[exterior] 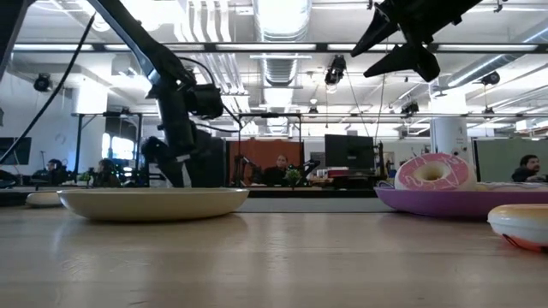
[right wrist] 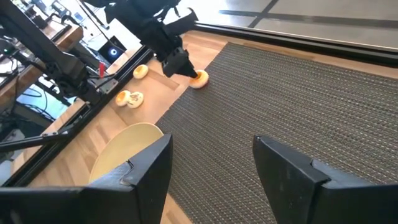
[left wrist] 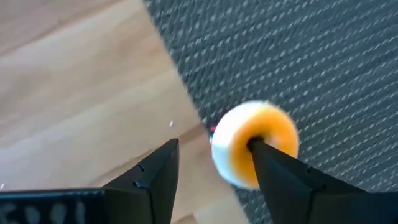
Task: Pick & Place donuts
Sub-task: Put the small red donut on the white plate
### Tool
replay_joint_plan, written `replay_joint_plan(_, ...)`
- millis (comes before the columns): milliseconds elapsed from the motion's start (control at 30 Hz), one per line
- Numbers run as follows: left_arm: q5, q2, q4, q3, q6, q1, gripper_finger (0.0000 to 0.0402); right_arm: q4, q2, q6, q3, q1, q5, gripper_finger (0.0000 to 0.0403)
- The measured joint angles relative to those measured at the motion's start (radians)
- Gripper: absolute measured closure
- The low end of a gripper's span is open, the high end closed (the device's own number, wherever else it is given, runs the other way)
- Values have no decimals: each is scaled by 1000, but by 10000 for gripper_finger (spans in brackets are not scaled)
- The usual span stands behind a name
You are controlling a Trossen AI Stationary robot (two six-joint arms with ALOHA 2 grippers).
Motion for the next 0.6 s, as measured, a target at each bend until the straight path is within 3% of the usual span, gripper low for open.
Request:
replay_joint_plan(167,2,13,53,0,0,1,260,0,-2,0,0,0,0,188)
replay_joint_plan(467,5,17,63,-3,16,1,387,-1,-1,0,0,0,0,188)
replay_joint_plan(600,19,17,63,-6,20,1,400,0,-1,3,-1,0,-11,188)
